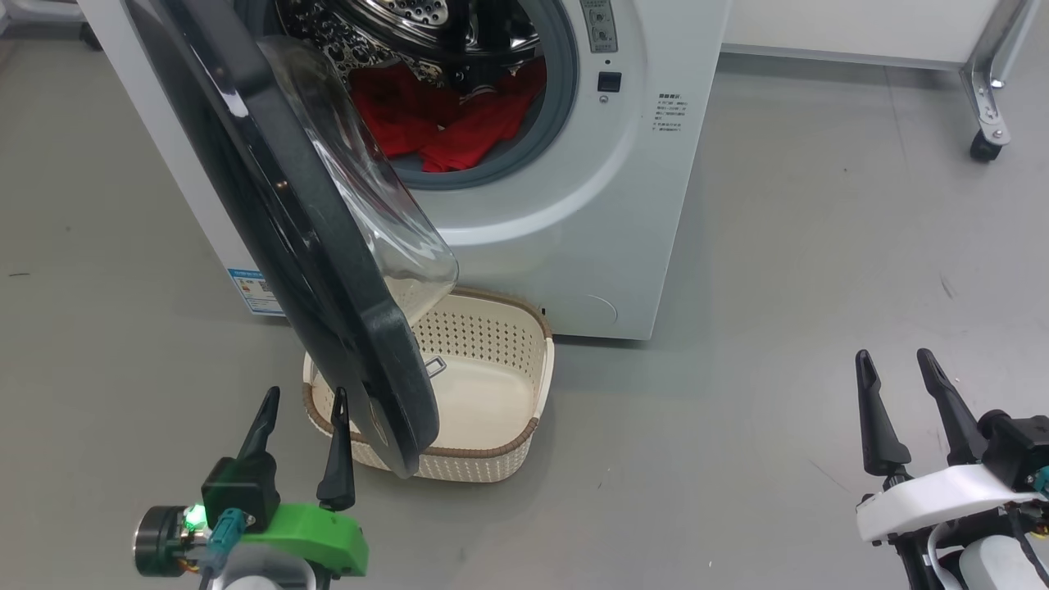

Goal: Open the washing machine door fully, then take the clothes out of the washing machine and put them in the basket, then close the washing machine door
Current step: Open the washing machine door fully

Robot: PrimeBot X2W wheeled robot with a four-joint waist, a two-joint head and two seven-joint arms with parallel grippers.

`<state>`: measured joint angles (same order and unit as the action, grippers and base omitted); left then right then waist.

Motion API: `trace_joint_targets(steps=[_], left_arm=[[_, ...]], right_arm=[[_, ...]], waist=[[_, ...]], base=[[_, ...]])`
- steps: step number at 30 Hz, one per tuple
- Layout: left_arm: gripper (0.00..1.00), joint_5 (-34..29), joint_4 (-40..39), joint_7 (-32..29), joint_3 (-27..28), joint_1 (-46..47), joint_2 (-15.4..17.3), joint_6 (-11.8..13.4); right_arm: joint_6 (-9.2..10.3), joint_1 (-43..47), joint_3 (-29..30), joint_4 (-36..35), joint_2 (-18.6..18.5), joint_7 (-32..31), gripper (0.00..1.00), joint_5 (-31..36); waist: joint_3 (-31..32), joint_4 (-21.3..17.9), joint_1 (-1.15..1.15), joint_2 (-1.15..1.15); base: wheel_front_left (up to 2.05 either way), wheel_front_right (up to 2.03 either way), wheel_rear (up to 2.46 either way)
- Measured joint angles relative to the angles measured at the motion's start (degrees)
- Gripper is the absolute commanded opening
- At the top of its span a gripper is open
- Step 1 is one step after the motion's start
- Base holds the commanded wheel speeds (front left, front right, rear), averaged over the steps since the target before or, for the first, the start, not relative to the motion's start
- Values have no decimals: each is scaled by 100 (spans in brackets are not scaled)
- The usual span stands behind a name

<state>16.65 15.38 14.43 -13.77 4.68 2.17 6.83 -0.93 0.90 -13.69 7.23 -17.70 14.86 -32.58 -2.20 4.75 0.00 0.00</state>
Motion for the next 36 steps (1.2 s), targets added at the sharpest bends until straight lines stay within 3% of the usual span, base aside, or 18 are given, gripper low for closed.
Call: trace_joint_targets(steps=[1, 2, 3, 19, 36], left_arm=[[85, 0, 3, 0, -2, 0, 0, 0], [39, 4, 11, 0, -4, 0, 0, 0], [1, 22, 20, 0, -12, 0, 0, 0], [0, 44, 24, 0, -26, 0, -1, 0], [0, -235, -1450, 2, 624, 759, 111, 0]], right_arm=[[-1, 8, 8, 0, 8, 0, 100, 11], [-3, 15, 13, 0, 14, 0, 100, 26], [-15, 22, 21, 0, 21, 0, 100, 44], [-103, 73, 160, 2, 180, 0, 100, 100], [-199, 80, 267, 45, 324, 0, 100, 203]], waist=[[1, -1, 0, 0], [1, -2, 0, 0], [2, -4, 0, 0], [-6, -19, 0, 0], [35, -12, 0, 0]], base=[[0, 0, 0], [0, 0, 0], [0, 0, 0], [0, 0, 0], [0, 0, 0]])
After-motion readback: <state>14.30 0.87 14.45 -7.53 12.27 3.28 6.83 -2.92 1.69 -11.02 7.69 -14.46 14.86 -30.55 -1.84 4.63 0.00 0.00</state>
